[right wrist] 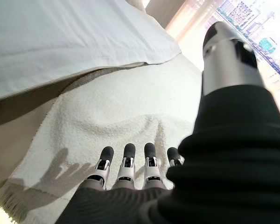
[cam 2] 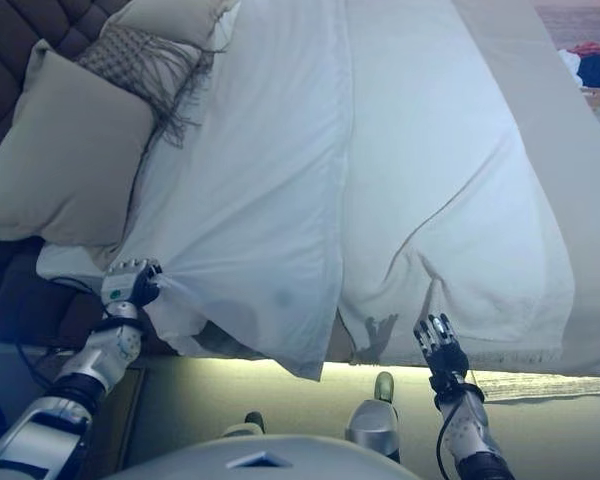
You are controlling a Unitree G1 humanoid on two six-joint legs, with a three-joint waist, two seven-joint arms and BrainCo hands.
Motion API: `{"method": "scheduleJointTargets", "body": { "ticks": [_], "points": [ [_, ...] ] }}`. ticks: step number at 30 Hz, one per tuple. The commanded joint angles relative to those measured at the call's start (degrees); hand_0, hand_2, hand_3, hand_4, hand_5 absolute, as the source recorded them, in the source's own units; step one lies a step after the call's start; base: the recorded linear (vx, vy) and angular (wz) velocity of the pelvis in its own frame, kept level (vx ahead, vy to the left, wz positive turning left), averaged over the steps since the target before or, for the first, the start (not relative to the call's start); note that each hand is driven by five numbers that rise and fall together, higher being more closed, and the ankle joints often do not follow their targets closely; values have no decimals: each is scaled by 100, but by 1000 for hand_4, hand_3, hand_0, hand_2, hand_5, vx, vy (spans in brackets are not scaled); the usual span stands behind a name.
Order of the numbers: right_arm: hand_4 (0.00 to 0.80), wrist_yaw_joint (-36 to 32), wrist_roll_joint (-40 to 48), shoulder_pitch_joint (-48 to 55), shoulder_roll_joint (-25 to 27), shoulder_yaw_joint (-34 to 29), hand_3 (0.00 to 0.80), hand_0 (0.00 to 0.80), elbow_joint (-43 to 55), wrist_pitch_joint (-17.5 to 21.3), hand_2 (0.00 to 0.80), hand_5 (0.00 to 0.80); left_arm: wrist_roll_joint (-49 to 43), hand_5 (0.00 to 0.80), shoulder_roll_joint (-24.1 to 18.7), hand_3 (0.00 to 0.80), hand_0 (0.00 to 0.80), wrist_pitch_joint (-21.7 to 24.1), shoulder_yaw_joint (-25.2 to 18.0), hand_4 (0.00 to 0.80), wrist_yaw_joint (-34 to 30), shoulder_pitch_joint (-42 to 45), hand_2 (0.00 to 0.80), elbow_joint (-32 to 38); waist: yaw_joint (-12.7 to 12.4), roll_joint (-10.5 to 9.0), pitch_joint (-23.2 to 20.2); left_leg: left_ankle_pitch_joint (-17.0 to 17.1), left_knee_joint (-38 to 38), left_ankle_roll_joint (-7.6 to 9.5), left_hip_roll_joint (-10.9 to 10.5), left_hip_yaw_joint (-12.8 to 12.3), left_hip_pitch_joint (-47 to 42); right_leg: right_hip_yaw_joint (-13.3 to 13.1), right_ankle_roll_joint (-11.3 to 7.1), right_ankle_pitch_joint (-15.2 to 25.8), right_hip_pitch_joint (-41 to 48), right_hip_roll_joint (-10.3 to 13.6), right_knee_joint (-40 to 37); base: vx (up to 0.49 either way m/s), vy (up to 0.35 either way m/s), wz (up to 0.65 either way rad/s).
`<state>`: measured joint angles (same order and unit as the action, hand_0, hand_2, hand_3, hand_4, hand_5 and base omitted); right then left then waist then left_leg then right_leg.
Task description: Make the bed neatly
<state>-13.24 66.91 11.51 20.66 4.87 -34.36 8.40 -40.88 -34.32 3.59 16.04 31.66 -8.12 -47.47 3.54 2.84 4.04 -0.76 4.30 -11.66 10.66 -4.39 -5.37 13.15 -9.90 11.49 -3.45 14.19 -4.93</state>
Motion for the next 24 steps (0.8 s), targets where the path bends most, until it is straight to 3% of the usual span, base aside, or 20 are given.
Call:
{"method": "scheduleJointTargets", "body": {
  "ticks": [1, 9, 14, 24],
  "points": [
    [0, 42, -105, 69, -216, -471, 0, 0, 595, 23, 0, 0, 187, 0, -526, 0, 0, -148, -496, 0, 268, 250, 0, -337, -335, -231, 120, 289, -351, 594, -268, -16, 691, -81, -340, -785, 253, 307, 665, -7, -6, 5],
    [0, 12, -89, 142, -306, -489, 0, 0, 705, 25, 0, 0, 851, 0, -81, 0, 0, 207, -708, 0, 493, 555, 0, -301, -424, -251, 200, 286, -424, 600, -258, 66, 778, -68, -309, -807, 181, 307, 733, -7, -15, 5],
    [0, 215, -118, -9, -270, -351, 0, 0, 809, 75, 0, 0, 1106, 0, 204, 0, 0, 345, -624, 0, 855, 541, 0, -454, -435, -243, 332, 310, -546, 584, -228, 157, 943, -83, -272, -871, 52, 295, 858, -17, 7, 7],
    [0, 176, 419, -1216, 110, 193, 0, 0, 884, 823, 0, 0, 1896, 0, 136, 0, 0, 371, 291, 0, 1807, -1112, 0, -730, -320, -373, 1617, 317, -1443, 573, -332, 411, 2514, -373, -165, -751, -1330, 321, 1400, -306, -8, 4]
  ]
}}
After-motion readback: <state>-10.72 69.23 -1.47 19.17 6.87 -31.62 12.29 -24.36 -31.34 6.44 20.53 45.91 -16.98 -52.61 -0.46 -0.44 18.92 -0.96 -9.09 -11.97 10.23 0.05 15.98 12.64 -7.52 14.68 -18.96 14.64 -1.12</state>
